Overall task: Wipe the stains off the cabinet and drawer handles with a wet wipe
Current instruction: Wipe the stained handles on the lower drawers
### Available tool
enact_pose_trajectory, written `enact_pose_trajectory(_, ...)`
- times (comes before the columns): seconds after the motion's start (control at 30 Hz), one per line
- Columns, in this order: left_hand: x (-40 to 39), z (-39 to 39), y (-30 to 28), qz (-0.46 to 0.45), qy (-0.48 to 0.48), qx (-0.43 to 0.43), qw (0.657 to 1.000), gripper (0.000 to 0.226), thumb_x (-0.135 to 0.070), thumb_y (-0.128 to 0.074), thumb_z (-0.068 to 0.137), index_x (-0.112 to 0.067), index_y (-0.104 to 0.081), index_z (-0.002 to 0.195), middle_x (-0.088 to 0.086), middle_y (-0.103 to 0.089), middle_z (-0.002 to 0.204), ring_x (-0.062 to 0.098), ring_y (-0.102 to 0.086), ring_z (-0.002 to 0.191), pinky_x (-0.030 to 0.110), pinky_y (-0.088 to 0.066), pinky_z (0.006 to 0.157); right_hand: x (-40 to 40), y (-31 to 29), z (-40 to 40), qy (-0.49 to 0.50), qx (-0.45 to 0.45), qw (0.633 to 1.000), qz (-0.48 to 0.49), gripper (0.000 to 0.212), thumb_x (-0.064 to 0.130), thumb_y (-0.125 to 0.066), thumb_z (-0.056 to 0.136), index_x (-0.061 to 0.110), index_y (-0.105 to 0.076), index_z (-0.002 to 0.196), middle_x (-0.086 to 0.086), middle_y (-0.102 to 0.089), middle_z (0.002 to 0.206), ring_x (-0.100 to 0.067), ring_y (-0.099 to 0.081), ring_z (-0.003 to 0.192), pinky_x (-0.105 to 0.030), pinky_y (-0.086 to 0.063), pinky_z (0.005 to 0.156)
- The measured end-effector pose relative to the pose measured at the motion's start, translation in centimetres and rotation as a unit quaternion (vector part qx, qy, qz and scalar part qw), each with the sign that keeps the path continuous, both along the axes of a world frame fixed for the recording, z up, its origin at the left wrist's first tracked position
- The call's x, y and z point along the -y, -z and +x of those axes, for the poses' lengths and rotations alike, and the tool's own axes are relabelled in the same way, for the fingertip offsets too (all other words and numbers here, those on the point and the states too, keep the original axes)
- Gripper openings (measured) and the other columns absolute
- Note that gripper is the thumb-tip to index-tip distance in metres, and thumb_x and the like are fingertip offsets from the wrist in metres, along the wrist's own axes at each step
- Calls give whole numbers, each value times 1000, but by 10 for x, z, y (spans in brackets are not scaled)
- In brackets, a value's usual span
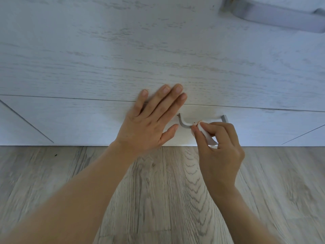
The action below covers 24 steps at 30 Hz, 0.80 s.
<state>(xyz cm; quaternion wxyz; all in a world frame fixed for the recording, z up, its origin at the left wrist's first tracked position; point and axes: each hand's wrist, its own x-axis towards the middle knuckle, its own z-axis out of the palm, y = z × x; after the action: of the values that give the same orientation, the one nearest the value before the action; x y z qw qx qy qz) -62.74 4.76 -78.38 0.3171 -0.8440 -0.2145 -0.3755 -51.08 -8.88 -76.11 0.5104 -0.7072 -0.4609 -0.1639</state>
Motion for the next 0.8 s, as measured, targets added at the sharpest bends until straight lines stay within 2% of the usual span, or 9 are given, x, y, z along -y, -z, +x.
enact_pose_trajectory(0.07, 0, 1, 0, 0, 0, 3, 1000, 73, -49, -33, 97, -13, -2, 152, 5, 19, 157, 19, 13, 145, 42, 9, 117, 0, 1, -1, -3, -7, 1000, 2, 10, 7, -73, 78, 2, -70, 86, -3, -62, 83, 8, -51, 81, 4, -36, 72)
enact_pose_trajectory(0.27, 0, 1, 1, -2, -3, 1, 1000, 74, -50, -32, 97, -13, 1, 152, 4, 21, 157, 19, 15, 145, 41, 10, 116, 0, 1, -3, 2, -12, 1000, 13, 11, 5, -74, 77, 3, -71, 88, 0, -61, 85, -2, -54, 77, 2, -39, 72)
enact_pose_trajectory(0.47, 2, 0, -1, -6, 0, -2, 1000, 73, -49, -33, 97, -13, 0, 152, 4, 20, 157, 19, 15, 145, 41, 8, 116, 1, -1, -12, -15, -19, 1000, -1, 14, 6, -75, 77, 4, -72, 90, 4, -59, 87, -2, -56, 70, 0, -41, 73)
enact_pose_trajectory(0.63, 1, -5, -6, -8, 13, -18, 1000, 69, -43, -32, 98, -12, -3, 152, 5, 18, 157, 19, 12, 146, 40, 8, 117, 11, -4, -11, -8, -33, 999, -11, 17, 5, -74, 78, 6, -71, 95, 4, -57, 91, -2, -53, 76, -2, -41, 73)
enact_pose_trajectory(0.8, -1, -12, -8, -7, 25, -31, 999, 67, -39, -35, 98, -11, -9, 152, 4, 12, 158, 17, 6, 146, 38, 2, 119, 6, -5, -18, -41, -29, 999, -4, 21, -6, -70, 78, 3, -70, 97, 3, -57, 94, 16, -53, 87, 0, -41, 79)
